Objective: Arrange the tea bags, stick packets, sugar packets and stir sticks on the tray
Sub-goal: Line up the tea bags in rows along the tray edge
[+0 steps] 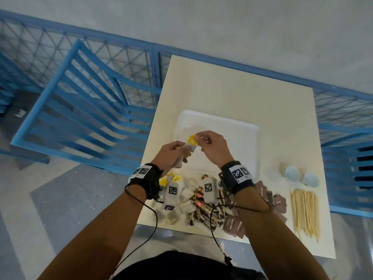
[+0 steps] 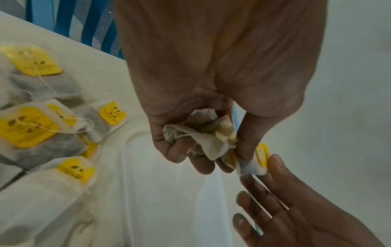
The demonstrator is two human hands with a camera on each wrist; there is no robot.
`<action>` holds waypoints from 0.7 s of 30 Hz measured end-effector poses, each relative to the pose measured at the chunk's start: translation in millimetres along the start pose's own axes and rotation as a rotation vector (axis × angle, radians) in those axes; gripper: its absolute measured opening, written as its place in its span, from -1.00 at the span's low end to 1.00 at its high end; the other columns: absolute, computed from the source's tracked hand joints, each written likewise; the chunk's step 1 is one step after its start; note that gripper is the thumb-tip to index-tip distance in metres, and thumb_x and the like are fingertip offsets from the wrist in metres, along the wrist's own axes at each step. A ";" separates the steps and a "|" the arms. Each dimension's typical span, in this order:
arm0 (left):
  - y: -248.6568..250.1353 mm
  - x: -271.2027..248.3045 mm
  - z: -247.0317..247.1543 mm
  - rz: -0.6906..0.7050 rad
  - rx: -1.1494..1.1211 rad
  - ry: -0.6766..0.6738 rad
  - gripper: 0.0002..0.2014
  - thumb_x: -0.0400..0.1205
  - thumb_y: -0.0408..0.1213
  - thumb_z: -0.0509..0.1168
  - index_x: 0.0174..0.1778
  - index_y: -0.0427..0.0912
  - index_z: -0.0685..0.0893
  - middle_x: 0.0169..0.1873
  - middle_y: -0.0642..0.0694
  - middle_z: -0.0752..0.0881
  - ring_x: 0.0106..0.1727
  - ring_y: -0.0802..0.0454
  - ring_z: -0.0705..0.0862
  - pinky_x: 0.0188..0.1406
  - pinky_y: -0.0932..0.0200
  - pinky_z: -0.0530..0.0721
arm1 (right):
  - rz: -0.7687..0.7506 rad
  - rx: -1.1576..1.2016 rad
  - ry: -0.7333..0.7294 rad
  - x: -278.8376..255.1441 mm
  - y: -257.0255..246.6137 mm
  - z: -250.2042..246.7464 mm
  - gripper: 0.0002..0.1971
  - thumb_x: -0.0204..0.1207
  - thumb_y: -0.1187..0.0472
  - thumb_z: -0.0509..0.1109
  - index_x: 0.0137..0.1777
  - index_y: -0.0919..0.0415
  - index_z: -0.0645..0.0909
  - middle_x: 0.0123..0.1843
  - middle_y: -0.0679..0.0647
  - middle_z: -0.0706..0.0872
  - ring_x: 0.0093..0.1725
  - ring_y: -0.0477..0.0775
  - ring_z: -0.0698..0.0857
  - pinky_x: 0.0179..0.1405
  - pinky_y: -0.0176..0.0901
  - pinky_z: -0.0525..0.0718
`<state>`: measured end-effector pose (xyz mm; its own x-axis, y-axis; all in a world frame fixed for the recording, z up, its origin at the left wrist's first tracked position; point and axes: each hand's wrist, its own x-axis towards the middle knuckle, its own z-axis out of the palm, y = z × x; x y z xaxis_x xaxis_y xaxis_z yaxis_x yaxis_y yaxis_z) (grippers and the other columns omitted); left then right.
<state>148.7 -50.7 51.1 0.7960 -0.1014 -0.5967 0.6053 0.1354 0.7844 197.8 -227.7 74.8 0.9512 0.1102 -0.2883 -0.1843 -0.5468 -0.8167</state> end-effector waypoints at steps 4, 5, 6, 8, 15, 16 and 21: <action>4.9 13.7 10.6 0.039 -0.039 0.126 -0.74 0.70 -0.16 0.44 0.15 -0.30 0.75 -0.14 -0.14 0.79 -0.20 -0.08 0.67 -0.30 0.11 0.56 | 0.038 0.070 -0.016 11.0 15.4 3.6 -0.83 0.56 -0.09 0.51 0.00 -0.03 0.70 -0.09 -0.01 0.85 -0.10 0.03 0.80 0.05 -0.01 0.77; 6.1 16.0 12.9 0.045 -0.052 0.149 -0.74 0.69 -0.14 0.45 0.13 -0.29 0.75 -0.14 -0.14 0.79 -0.21 -0.07 0.67 -0.29 0.10 0.56 | 0.025 0.081 -0.016 12.8 16.9 4.4 -0.86 0.55 -0.05 0.52 -0.03 -0.04 0.70 -0.10 -0.02 0.85 -0.10 0.02 0.80 0.04 -0.02 0.78; 6.7 18.2 14.6 0.048 -0.056 0.168 -0.75 0.68 -0.13 0.46 0.09 -0.26 0.76 -0.14 -0.13 0.80 -0.22 -0.06 0.67 -0.29 0.10 0.57 | 0.012 0.080 -0.014 14.6 17.4 4.8 -0.90 0.56 0.00 0.53 -0.04 -0.03 0.71 -0.11 -0.03 0.84 -0.12 -0.01 0.79 0.02 -0.07 0.76; 6.1 22.6 15.8 0.048 -0.057 0.194 -0.77 0.67 -0.12 0.47 0.05 -0.23 0.77 -0.15 -0.12 0.81 -0.23 -0.05 0.68 -0.28 0.09 0.58 | -0.002 0.052 -0.010 20.3 17.0 5.0 -0.95 0.58 0.08 0.52 -0.06 0.01 0.72 -0.11 -0.03 0.84 -0.15 -0.03 0.76 -0.03 -0.17 0.71; 5.2 41.6 1.9 0.002 -0.062 0.226 -0.84 0.68 -0.21 0.47 0.03 -0.24 0.78 -0.19 -0.10 0.83 -0.26 -0.06 0.69 -0.26 0.09 0.61 | 0.015 0.022 0.006 69.7 19.3 10.9 -0.95 0.57 0.11 0.51 -0.12 -0.01 0.72 -0.14 -0.06 0.83 -0.16 0.02 0.77 0.00 -0.08 0.73; 4.6 44.6 -1.9 -0.016 -0.061 0.241 -0.88 0.68 -0.25 0.46 0.02 -0.24 0.78 -0.22 -0.09 0.83 -0.28 -0.06 0.68 -0.26 0.09 0.59 | 0.025 0.013 0.016 79.4 19.6 12.6 -0.96 0.56 0.11 0.51 -0.12 -0.01 0.72 -0.14 -0.05 0.84 -0.15 0.03 0.78 0.03 -0.05 0.73; -1.2 54.1 -20.8 -0.092 -0.056 0.263 -0.89 0.71 -0.31 0.42 0.03 -0.28 0.78 -0.22 -0.17 0.79 -0.33 -0.07 0.64 -0.45 0.17 0.45 | 0.106 -0.057 0.006 125.5 23.2 26.4 -0.95 0.58 0.14 0.48 -0.04 0.08 0.75 -0.09 0.02 0.85 -0.06 0.08 0.80 0.17 0.03 0.71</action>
<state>191.1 -35.9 14.4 0.7055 0.1427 -0.6942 0.6683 0.1922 0.7186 306.3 -204.7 6.4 0.9288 0.0442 -0.3680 -0.2695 -0.6011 -0.7524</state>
